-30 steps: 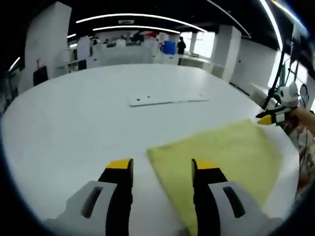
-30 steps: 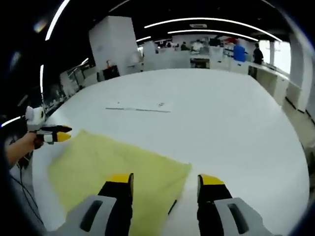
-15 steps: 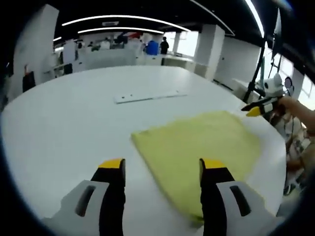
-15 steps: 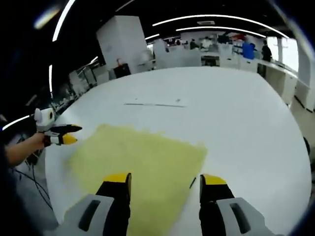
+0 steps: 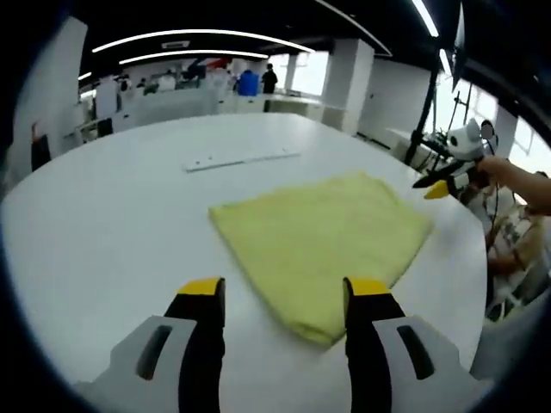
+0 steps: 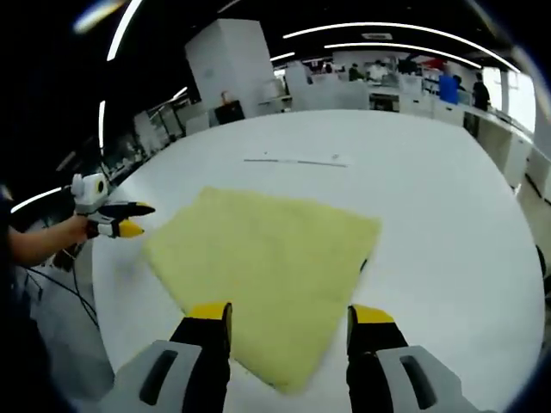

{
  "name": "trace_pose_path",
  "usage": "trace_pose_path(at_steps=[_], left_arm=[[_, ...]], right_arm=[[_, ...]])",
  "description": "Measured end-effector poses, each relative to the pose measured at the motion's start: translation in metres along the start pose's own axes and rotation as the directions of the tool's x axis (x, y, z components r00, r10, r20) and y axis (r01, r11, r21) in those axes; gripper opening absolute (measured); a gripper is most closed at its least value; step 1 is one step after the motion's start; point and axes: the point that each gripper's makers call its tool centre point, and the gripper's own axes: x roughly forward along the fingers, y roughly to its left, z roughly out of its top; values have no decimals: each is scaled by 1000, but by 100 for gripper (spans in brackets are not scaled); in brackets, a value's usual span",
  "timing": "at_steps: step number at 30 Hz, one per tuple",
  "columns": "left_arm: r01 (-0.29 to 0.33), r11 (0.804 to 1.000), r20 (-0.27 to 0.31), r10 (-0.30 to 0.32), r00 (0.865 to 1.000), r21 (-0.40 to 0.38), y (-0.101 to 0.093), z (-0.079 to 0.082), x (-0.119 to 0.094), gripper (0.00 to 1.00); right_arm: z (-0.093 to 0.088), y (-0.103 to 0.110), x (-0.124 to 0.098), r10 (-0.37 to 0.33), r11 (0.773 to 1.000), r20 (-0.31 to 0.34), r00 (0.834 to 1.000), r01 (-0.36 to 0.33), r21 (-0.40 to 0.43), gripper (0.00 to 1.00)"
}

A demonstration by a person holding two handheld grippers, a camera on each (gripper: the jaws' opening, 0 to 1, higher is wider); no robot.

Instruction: Fold the garment on the visible template until the final outline fits inside the template.

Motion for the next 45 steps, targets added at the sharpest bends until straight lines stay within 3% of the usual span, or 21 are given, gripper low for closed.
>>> trace_pose_path(at_steps=[14, 24, 30, 37, 45], left_arm=[[24, 1000, -30, -25, 999, -18, -15, -28, -13, 43], [15, 1000, -69, -16, 997, -20, -20, -46, -12, 39], [9, 999, -80, -12, 997, -35, -18, -54, -9, 33], [13, 996, -81, -20, 996, -84, -16, -57, -6, 18], [62, 991, -61, -70, 996, -119, -22, -55, -4, 9]], right_arm=[[-37, 17, -10, 22, 1000, -32, 999, -22, 11, 41], [-64, 9, -10, -47, 998, -86, 995, 44, -37, 31], [-69, 4, -8, -66, 998, -80, 995, 64, -16, 23], [-69, 3, -7, -66, 997, -53, 996, 68, 41, 15], [-70, 2, -7, -55, 995, -30, 998, 57, 87, 7]])
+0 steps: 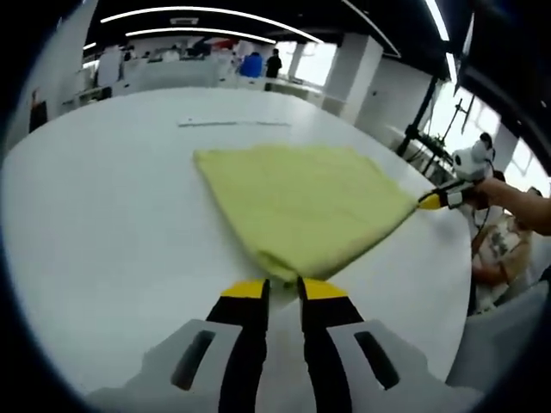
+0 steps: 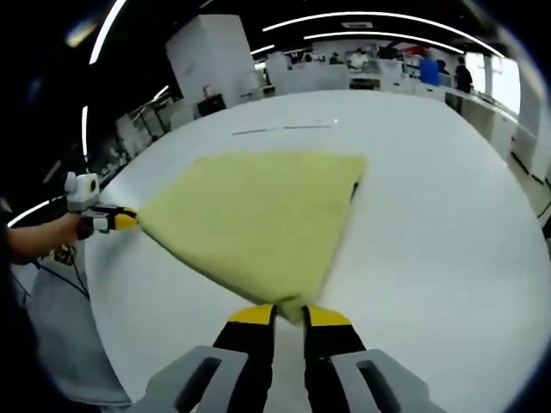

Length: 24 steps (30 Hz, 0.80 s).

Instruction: Fold the garment on the visible template until the final outline fits inside the template.

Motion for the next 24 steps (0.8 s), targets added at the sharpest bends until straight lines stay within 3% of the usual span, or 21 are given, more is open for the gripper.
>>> trace_pose_path(at_steps=[6, 24], left_arm=[[28, 998, -2, -28, 1000, 57, -5, 2, 3, 3], [11, 999, 31, -12, 999, 42, -1, 6, -4, 0]], right_arm=[[1, -1, 0, -1, 1000, 7, 1000, 1, -12, 3], [3, -7, -3, -16, 997, 9, 1000, 16, -79, 0]])
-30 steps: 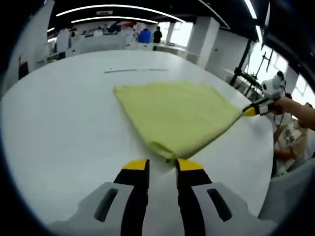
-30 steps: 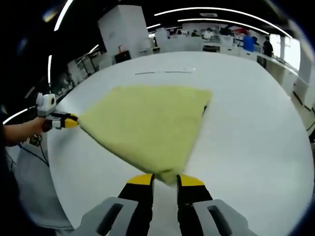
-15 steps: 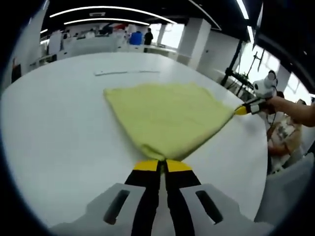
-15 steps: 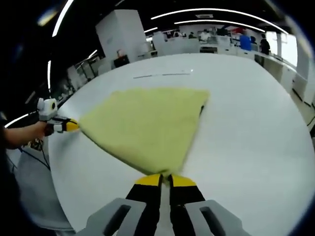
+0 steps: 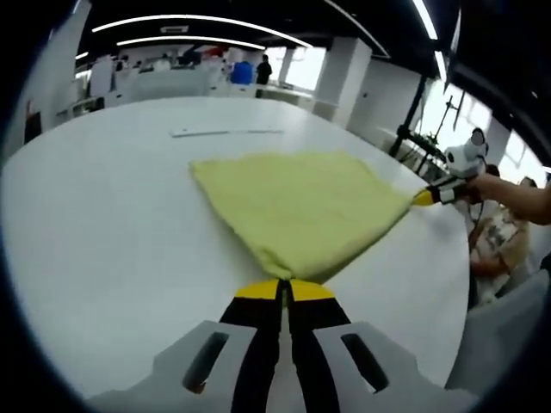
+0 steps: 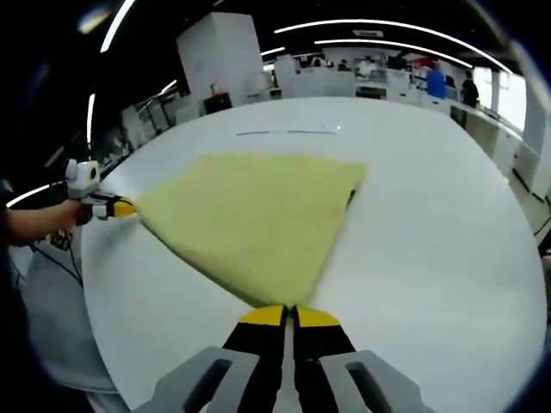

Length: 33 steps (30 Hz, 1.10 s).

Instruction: Fold the garment on the visible template until the final outline fits inside the template.

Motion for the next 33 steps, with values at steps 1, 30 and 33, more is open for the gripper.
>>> trace_pose_path(at_steps=[1, 30, 33], left_arm=[[-3, 1000, 1, 3, 1000, -7, 1, -1, -1, 0], [-26, 999, -20, 25, 999, -23, -7, -23, -16, 0], [-28, 999, -23, 27, 999, -27, -10, -27, -19, 0]], right_arm=[[0, 0, 0, 1, 1000, 0, 1000, -1, -3, 0], [-15, 5, -11, 17, 999, -41, 999, -18, -26, 0], [-16, 5, -13, 17, 1000, -37, 999, -18, -13, 0]])
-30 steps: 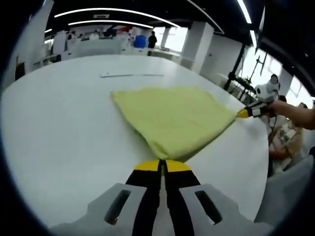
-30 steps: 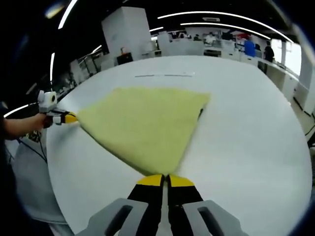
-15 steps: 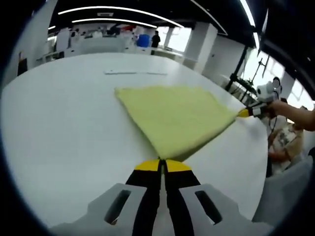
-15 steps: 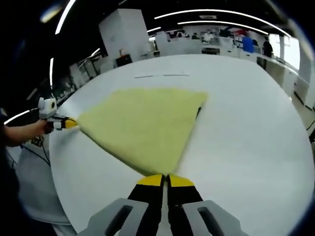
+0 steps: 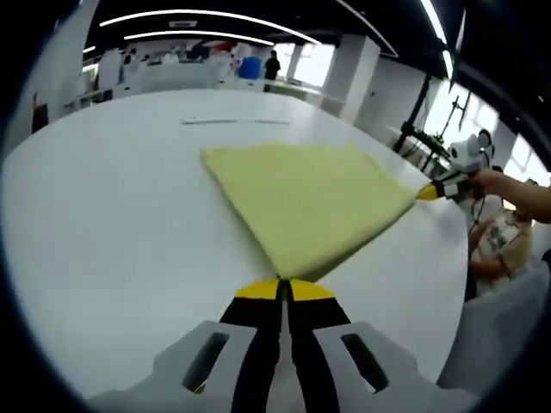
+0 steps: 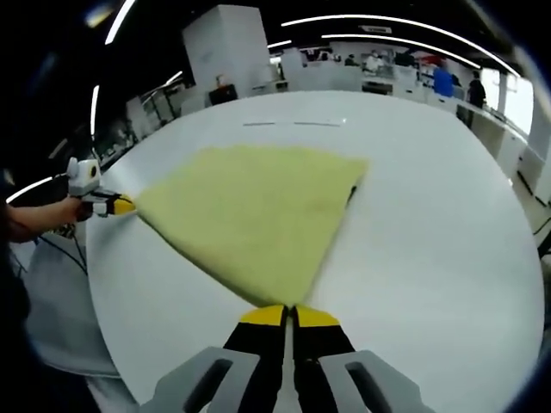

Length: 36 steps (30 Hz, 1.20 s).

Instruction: Fold the garment on the visible template until the final outline fits inside the template.

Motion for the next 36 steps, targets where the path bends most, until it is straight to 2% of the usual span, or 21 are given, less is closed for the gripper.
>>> trace_pose_path(at_steps=[3, 4, 5, 8, 21, 34, 36], left_arm=[[0, 1000, -4, 0, 1000, 5, 0, -3, -1, 0], [-1, 1000, -10, 1, 1000, 23, 0, -4, -2, 0], [-15, 996, -26, 17, 1000, 83, 3, -6, -3, 0], [-13, 995, -35, 17, 999, 99, 0, -9, -3, 0], [-25, 998, -35, 27, 999, 54, -4, -18, -10, 0], [-41, 997, -35, 43, 998, 65, -7, -24, -16, 0], [-33, 999, -32, 33, 999, -1, -7, -25, -15, 0]], right_arm=[[-4, 3, -2, 3, 1000, -4, 1000, -3, 1, 0], [-5, 4, -2, 3, 1000, -5, 1000, -3, -1, 0], [-6, 5, -3, 6, 1000, -8, 1000, -6, -3, 0], [-10, 7, -4, 9, 1000, -11, 1000, -9, -2, 0], [-19, 7, -8, 18, 1000, -18, 1000, -18, 0, 0], [-27, 10, -11, 3, 999, -32, 999, -4, -32, 0], [-29, 8, -11, -11, 999, -44, 999, 9, -47, 0]])
